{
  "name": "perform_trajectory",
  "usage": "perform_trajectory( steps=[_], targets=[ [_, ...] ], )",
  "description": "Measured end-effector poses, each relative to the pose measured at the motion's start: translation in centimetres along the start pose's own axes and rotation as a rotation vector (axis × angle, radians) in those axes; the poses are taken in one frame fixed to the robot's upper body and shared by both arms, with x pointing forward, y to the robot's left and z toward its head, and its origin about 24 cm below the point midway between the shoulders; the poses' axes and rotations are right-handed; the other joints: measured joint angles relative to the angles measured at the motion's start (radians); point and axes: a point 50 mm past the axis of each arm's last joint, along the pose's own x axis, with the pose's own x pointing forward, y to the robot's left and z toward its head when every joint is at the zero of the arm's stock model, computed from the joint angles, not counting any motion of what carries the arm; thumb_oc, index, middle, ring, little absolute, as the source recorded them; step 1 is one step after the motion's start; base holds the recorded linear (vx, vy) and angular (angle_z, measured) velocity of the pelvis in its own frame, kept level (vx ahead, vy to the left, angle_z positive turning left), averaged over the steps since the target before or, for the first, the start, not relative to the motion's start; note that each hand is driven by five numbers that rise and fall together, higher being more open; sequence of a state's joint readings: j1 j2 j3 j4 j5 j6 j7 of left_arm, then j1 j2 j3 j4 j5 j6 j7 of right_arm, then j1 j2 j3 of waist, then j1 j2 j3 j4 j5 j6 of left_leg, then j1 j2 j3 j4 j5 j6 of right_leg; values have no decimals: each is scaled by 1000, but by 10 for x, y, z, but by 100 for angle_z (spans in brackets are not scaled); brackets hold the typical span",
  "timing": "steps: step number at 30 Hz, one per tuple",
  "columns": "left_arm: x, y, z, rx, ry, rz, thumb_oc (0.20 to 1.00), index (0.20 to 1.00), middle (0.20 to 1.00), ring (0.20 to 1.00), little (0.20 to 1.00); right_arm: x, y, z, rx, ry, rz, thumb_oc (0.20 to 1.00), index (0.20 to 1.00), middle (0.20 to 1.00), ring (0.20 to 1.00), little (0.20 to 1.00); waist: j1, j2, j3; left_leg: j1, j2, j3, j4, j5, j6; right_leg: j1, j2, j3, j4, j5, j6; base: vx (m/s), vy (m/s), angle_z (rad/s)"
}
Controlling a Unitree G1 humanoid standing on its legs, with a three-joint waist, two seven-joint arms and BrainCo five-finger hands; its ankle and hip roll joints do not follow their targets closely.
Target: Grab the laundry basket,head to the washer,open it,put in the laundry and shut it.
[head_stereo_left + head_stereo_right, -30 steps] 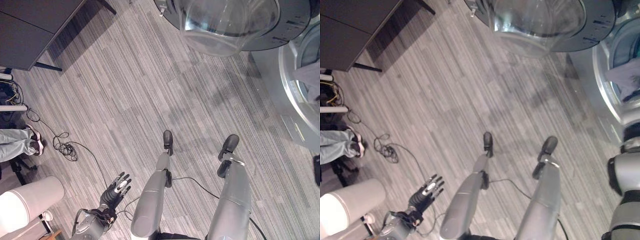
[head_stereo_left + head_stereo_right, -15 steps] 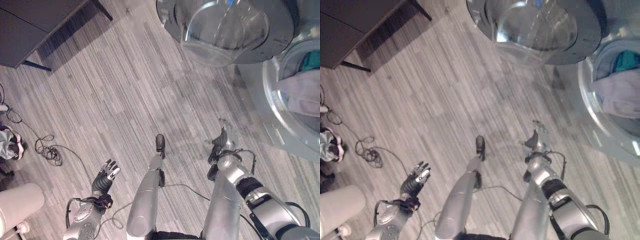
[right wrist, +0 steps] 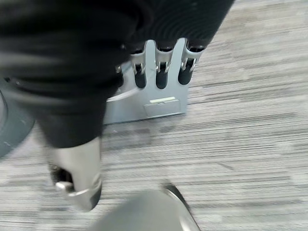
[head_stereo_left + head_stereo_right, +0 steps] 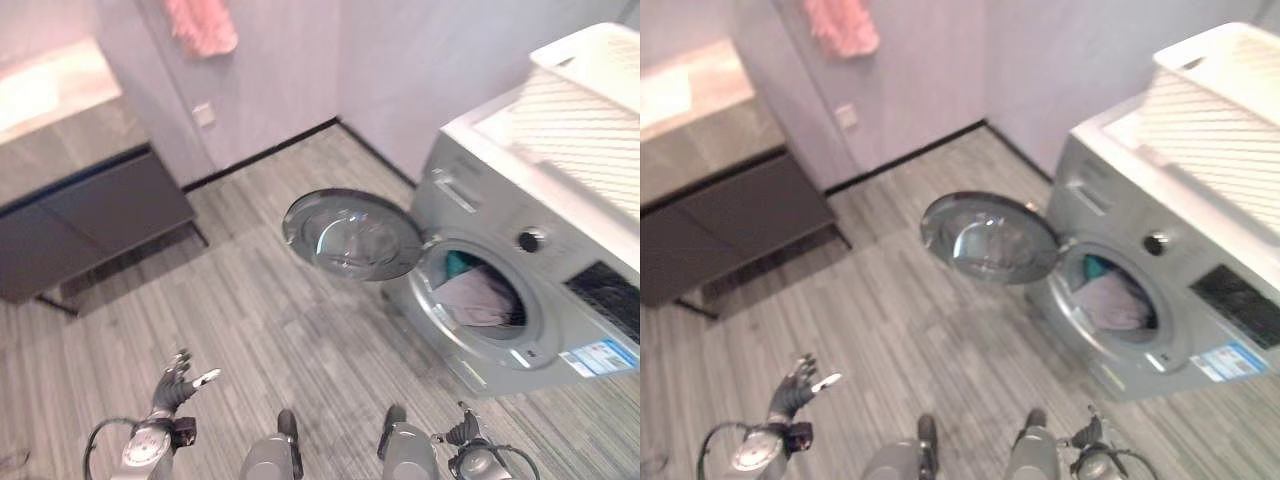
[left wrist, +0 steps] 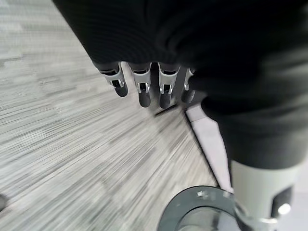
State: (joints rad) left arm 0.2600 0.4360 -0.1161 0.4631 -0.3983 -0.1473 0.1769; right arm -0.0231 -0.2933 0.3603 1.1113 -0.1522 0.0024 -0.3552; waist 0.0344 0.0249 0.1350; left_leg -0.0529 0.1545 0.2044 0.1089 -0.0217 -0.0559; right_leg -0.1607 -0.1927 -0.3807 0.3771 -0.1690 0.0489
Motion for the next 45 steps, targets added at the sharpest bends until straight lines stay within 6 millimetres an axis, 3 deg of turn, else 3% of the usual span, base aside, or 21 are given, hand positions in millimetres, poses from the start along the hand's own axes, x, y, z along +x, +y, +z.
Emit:
perform_trajectory(
  steps=[1,2,4,5,9,11,14,16,17,23,25,26,27,29,31,33,35,39,41,43,45],
  targets=[
    [-1,-4,-2,2,8,-5,1000,1000,1000,1000,1000,0,1,0,-3,0,9,1000,1000,1000,1000,1000,8,2,-8,-1,14,-3,14,-11,-3,14,27,9,-24,-4,-3,80,-252,-54],
    [0,-13,-5,-3,29,-12,1000,1000,1000,1000,1000,-3,12,3,-14,-8,61,1000,1000,1000,1000,1000,36,-18,-27,-90,53,-104,229,79,-93,24,87,38,-44,-8,-62,46,-157,-67],
    [6,-22,-6,-54,58,24,1000,1000,1000,1000,1000,-4,13,0,-97,-21,83,1000,1000,1000,1000,1000,78,-52,-6,-265,30,-264,564,175,-84,78,123,104,-109,34,-109,109,49,-99],
    [6,-22,-7,-52,64,28,1000,1000,1000,1000,1000,-5,14,-2,-104,-18,90,1000,1000,1000,1000,1000,67,-58,-9,-284,18,-266,558,156,-71,97,126,95,-131,32,-112,151,139,-67],
    [20,-11,20,-73,-18,105,1000,1000,1000,1000,1000,-5,8,-17,-125,36,96,1000,1000,1000,1000,1000,57,-44,-13,-200,58,-253,63,169,-77,101,178,101,-187,54,-79,150,132,-47],
    [28,-3,36,-64,-71,152,1000,1000,1000,1000,1000,-5,5,-22,-140,57,101,1000,1000,1000,1000,1000,44,-42,-12,-119,84,-297,-79,185,-101,117,213,107,-208,74,-120,213,324,-43],
    [36,7,46,-20,-98,208,1000,1000,1000,1000,1000,1,-7,-19,-152,55,70,1000,1000,1000,1000,1000,31,6,-5,-20,143,-372,-202,184,-101,92,230,109,-110,-24,28,212,449,-31],
    [46,20,60,9,-126,276,1000,1000,1000,1000,1000,5,-19,-19,-151,59,38,1000,1000,1000,1000,1000,11,5,10,-12,193,-337,-196,186,-116,34,179,129,23,-57,-96,242,504,-9],
    [50,23,66,20,-139,306,1000,1000,1000,1000,1000,6,-30,-26,-141,86,12,1000,1000,1000,1000,1000,6,29,17,-16,192,-332,-125,167,-88,37,163,136,26,-59,-76,222,475,-1],
    [55,35,95,120,-236,349,1000,1000,1000,1000,1000,2,-36,-45,-111,144,10,1000,1000,1000,1000,1000,1,96,-15,-14,21,-270,-125,140,-87,9,73,184,14,-28,-16,83,450,0],
    [54,59,103,175,-247,401,1000,1000,1000,1000,1000,12,-48,-23,-92,93,-25,1000,1000,1000,1000,1000,33,102,-17,-26,-42,-164,-156,117,-31,-72,46,270,-22,38,31,-166,352,-131],
    [56,74,124,179,-295,444,1000,1000,1000,1000,1000,17,-53,-5,-93,49,-37,1000,1000,1000,1000,1000,74,103,-17,-54,-58,-88,-174,137,-6,-130,7,260,-34,57,22,-147,260,-128],
    [59,81,167,135,-408,476,1000,1000,1000,1000,1000,19,-49,11,-158,-6,-7,1000,1000,1000,1000,1000,66,117,-1,-125,-70,-77,-132,146,43,-115,-83,58,-32,37,12,-156,188,-109],
    [45,103,205,202,-534,517,1000,1000,1000,1000,1000,17,-29,36,-210,-110,65,1000,1000,1000,1000,1000,121,67,13,-106,-68,-15,-128,143,50,-52,-161,-77,19,23,84,-121,58,-91],
    [38,122,221,283,-560,555,1000,1000,1000,1000,1000,17,-25,55,-237,-190,71,1000,1000,1000,1000,1000,121,37,11,-110,-83,-6,-110,133,40,114,-192,-162,-140,94,201,-110,60,-50],
    [30,145,260,373,-598,624,1000,1000,1000,1000,1000,13,-22,80,-318,-311,79,1000,1000,1000,1000,1000,118,-18,26,-170,-95,-1,-71,127,35,163,-147,-47,-257,140,211,-218,-31,-23],
    [15,166,302,439,-649,698,1000,1000,1000,1000,1000,11,-24,106,-386,-410,80,1000,1000,1000,1000,1000,136,-71,61,-256,-88,26,-18,130,29,133,-137,-44,-321,133,215,-148,-50,-21],
    [9,152,389,515,-669,738,1000,1000,1000,1000,1000,16,-37,107,-443,-398,65,1000,1000,1000,1000,1000,79,-47,96,-408,-26,-34,-8,162,-36,20,-61,-57,-337,191,161,-74,39,7],
    [-23,143,446,500,-786,762,1000,1000,1000,1000,1000,19,-42,103,-441,-363,54,1000,1000,1000,1000,1000,37,-112,126,-525,-54,-64,94,104,-79,-61,-107,-81,-343,218,139,-6,80,16],
    [-25,145,448,457,-786,757,1000,1000,1000,1000,1000,20,-48,102,-431,-357,42,1000,1000,1000,1000,1000,18,-106,144,-527,-50,-89,155,65,-6,-87,-109,-62,-351,263,161,-7,52,-18],
    [-23,141,449,457,-782,740,1000,1000,1000,1000,1000,19,-41,103,-419,-362,60,1000,1000,1000,1000,1000,1,-129,156,-533,-74,-77,150,66,-7,-84,-132,-58,-392,303,157,-6,51,-5]
  ],
)
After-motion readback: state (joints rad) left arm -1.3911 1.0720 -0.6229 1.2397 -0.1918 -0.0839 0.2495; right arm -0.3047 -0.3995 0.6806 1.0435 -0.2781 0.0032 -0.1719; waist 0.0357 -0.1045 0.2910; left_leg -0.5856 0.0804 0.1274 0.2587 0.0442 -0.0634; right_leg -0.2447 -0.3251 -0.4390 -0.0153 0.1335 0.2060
